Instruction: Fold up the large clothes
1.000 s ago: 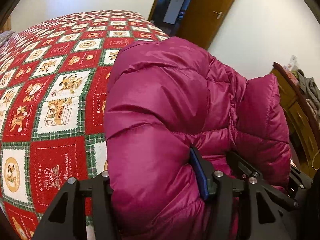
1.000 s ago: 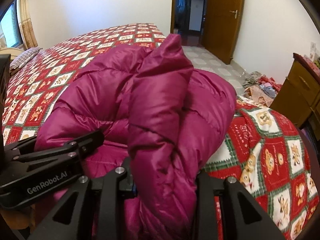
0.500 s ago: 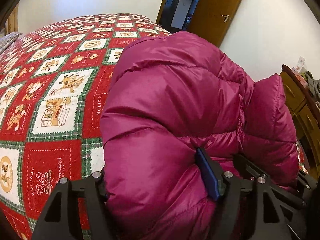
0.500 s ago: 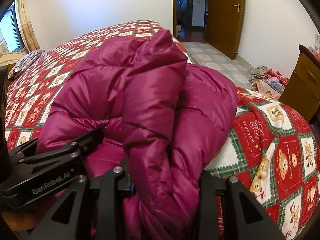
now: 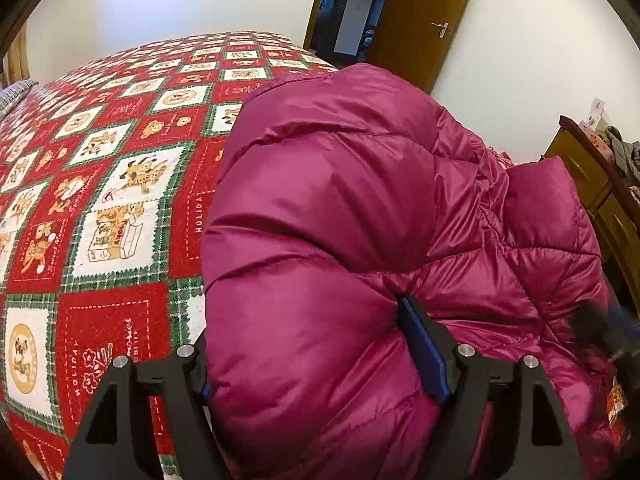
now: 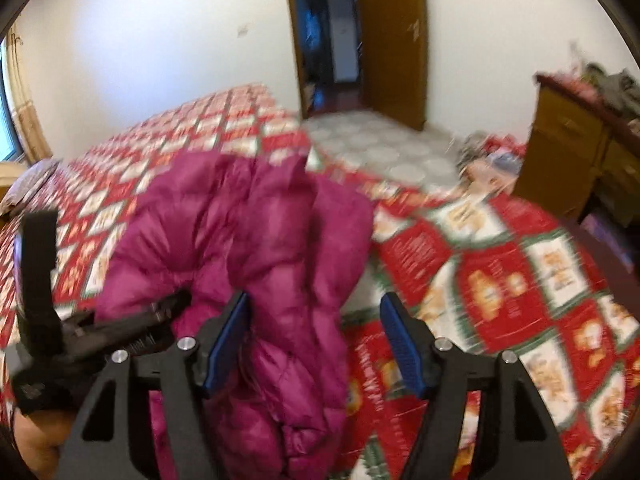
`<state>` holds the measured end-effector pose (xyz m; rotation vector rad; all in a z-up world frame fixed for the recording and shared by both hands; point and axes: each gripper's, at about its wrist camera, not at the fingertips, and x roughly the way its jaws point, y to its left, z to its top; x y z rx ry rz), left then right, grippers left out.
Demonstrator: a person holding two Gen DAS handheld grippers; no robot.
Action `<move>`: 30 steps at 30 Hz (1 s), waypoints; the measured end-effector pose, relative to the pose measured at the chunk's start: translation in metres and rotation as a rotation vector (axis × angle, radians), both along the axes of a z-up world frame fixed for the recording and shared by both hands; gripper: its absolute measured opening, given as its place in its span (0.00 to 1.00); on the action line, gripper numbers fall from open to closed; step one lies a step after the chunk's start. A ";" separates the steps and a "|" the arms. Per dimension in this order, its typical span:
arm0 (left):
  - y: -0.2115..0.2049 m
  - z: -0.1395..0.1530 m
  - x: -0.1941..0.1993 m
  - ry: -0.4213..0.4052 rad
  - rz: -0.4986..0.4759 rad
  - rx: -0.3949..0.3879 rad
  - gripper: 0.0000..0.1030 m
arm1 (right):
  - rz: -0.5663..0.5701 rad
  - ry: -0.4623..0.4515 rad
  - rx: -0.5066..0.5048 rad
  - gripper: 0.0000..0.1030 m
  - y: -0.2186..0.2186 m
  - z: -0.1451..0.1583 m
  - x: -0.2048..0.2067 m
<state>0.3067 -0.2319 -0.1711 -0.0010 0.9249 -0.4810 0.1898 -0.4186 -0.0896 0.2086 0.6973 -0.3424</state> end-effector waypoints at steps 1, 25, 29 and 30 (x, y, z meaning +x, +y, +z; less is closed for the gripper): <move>0.000 0.000 0.000 -0.002 0.001 0.003 0.75 | -0.018 -0.030 -0.019 0.68 0.000 0.009 -0.003; 0.006 0.055 0.051 -0.122 0.110 0.020 0.75 | 0.010 0.149 -0.128 0.20 0.012 -0.039 0.066; -0.011 0.025 0.059 -0.074 0.091 0.087 0.75 | 0.012 0.142 -0.108 0.20 0.008 -0.040 0.063; -0.011 0.022 0.058 -0.070 0.091 0.094 0.75 | 0.013 0.141 -0.103 0.20 0.008 -0.040 0.063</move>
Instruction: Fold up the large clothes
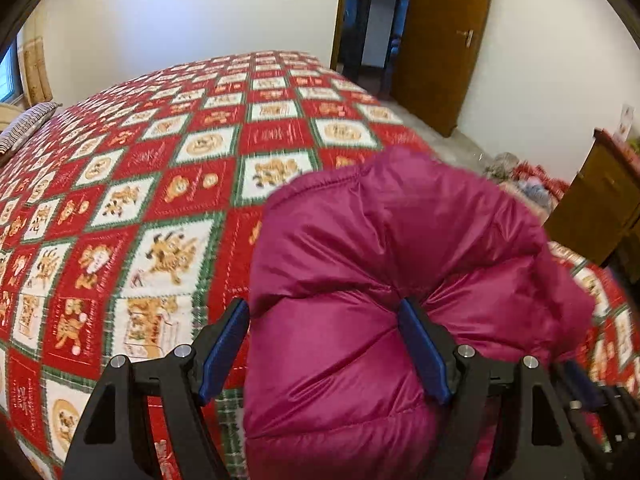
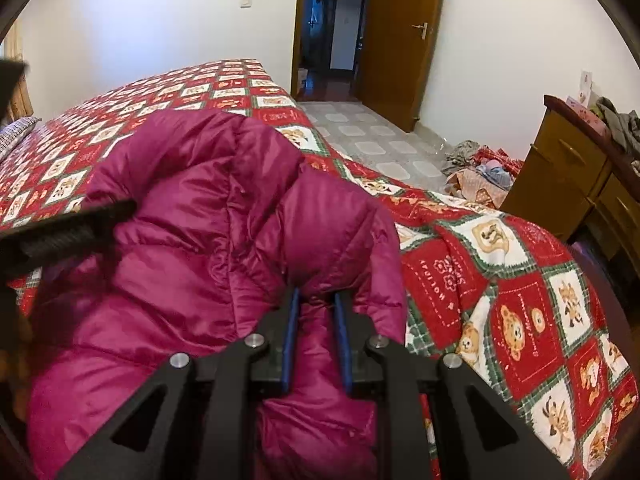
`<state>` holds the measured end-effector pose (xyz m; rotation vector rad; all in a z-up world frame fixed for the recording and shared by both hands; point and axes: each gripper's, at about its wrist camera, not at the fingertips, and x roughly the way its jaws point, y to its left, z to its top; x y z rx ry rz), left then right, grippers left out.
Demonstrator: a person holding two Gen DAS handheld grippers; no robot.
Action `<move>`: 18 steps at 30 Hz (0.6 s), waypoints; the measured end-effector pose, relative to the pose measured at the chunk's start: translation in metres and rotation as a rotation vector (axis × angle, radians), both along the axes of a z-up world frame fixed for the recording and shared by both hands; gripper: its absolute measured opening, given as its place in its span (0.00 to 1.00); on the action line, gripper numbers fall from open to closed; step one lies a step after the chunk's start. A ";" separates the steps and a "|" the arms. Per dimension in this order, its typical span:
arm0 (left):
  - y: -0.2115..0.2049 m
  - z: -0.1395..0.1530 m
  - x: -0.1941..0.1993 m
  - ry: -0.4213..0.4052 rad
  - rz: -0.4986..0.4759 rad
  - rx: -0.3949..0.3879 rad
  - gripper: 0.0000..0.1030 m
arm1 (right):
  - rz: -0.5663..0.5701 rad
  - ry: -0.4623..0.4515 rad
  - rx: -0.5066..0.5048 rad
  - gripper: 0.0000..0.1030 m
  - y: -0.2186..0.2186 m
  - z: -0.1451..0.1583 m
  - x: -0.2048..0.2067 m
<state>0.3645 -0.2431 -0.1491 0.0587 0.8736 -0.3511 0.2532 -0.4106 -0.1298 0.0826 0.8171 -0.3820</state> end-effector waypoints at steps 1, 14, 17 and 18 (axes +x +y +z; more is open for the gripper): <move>-0.001 -0.003 0.002 0.009 -0.004 0.002 0.75 | 0.000 0.000 0.003 0.20 -0.001 0.000 0.000; 0.023 0.024 -0.034 -0.059 -0.152 0.059 0.76 | -0.003 -0.028 -0.001 0.20 0.003 0.009 -0.013; 0.040 0.032 -0.055 -0.086 -0.181 0.037 0.76 | -0.021 -0.077 0.034 0.21 0.008 0.025 -0.034; 0.045 0.033 -0.063 -0.089 -0.179 0.020 0.76 | -0.019 -0.090 0.050 0.21 0.013 0.031 -0.042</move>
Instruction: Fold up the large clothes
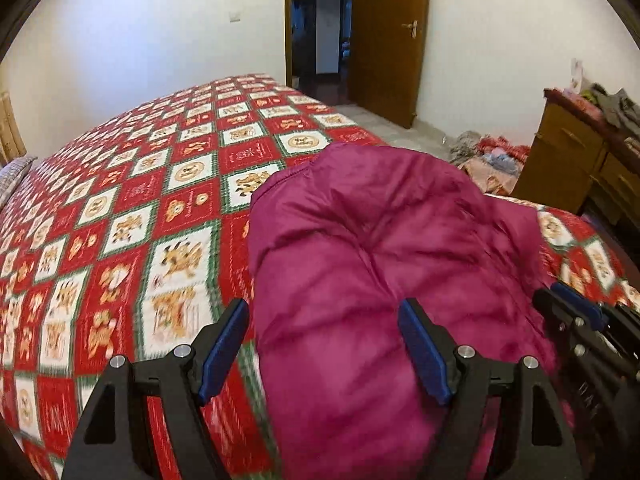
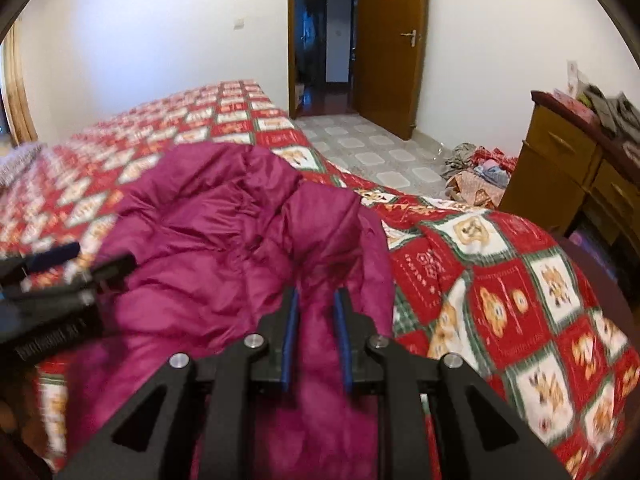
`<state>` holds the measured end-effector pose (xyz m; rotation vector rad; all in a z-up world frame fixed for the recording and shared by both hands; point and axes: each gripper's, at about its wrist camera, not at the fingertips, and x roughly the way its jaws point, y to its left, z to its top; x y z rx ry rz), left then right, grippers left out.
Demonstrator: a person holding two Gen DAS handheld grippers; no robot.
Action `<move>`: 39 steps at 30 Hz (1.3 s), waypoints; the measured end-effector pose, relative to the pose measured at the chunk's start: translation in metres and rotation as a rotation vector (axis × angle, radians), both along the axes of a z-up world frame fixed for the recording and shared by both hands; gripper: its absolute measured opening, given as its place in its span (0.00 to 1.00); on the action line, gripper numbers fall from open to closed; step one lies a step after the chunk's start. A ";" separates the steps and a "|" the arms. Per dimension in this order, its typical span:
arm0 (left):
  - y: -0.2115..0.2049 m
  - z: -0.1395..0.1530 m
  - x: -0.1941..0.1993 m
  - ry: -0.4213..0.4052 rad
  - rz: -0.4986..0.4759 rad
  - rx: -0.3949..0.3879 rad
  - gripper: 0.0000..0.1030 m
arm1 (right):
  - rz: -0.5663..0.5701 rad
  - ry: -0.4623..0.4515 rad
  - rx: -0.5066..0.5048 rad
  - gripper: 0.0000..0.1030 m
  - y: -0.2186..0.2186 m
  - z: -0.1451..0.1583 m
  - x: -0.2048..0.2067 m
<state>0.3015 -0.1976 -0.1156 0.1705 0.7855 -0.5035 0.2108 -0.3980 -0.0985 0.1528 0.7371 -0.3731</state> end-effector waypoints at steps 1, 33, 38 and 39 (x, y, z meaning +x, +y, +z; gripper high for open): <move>0.003 0.001 -0.006 0.002 0.002 -0.014 0.76 | 0.006 -0.001 0.000 0.21 0.003 0.003 -0.004; 0.082 0.013 -0.154 -0.068 0.075 -0.021 0.76 | 0.018 -0.116 -0.038 0.84 0.087 0.031 -0.128; 0.089 0.018 -0.173 -0.066 0.075 -0.052 0.76 | 0.011 -0.125 -0.041 0.84 0.090 0.037 -0.142; 0.091 0.019 -0.176 -0.062 0.074 -0.058 0.76 | 0.007 -0.129 -0.048 0.84 0.091 0.040 -0.144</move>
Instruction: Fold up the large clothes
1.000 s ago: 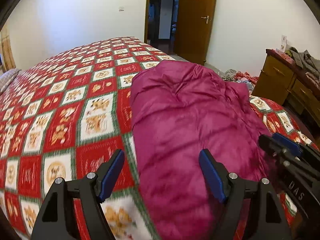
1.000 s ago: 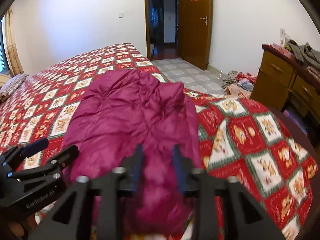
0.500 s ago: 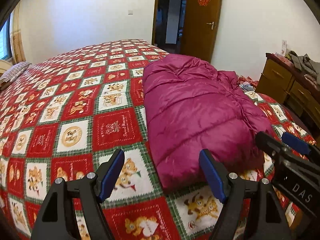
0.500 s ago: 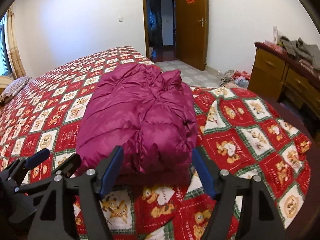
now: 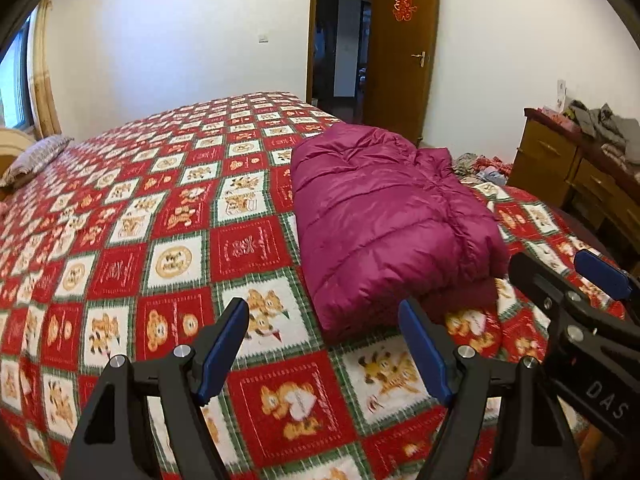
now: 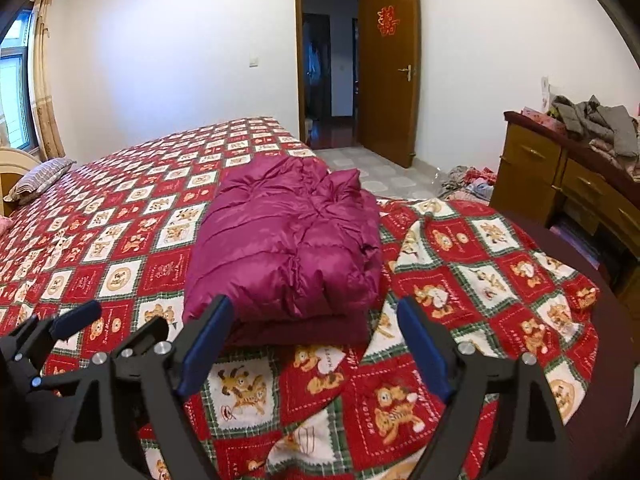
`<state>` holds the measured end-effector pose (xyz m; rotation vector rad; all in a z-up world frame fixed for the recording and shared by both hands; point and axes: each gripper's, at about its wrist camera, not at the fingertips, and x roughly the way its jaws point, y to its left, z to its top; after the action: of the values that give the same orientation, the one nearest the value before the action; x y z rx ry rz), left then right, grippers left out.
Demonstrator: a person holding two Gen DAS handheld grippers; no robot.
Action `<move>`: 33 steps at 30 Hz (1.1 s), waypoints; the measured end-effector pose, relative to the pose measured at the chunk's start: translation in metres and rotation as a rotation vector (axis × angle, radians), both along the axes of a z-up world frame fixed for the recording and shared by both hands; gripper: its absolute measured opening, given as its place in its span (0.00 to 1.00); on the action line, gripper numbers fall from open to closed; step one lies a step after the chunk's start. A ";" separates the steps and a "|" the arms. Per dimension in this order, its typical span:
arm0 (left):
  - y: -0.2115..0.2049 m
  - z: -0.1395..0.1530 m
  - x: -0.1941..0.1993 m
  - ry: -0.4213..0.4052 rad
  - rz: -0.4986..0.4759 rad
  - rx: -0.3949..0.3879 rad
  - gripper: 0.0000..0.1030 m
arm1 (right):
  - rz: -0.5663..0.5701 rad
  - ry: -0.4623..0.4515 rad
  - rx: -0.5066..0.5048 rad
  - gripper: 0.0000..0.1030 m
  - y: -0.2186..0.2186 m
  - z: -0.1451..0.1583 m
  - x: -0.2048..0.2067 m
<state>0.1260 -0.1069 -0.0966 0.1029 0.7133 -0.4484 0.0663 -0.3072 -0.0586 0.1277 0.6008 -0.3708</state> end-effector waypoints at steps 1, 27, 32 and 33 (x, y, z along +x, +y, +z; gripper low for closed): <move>0.001 0.002 -0.003 -0.001 -0.006 -0.006 0.76 | -0.001 -0.005 -0.004 0.84 0.001 0.002 -0.002; 0.046 0.091 -0.056 -0.298 0.050 -0.147 0.79 | -0.017 -0.321 -0.181 0.92 0.046 0.086 -0.066; 0.048 0.097 -0.063 -0.342 0.048 -0.159 0.80 | -0.032 -0.338 -0.183 0.92 0.044 0.088 -0.070; 0.048 0.097 -0.063 -0.345 0.047 -0.159 0.81 | -0.034 -0.341 -0.183 0.92 0.043 0.088 -0.071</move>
<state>0.0633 -0.0586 0.0009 0.0123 0.3392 -0.4277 -0.0045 -0.2638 0.0294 0.0242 0.2262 -0.4245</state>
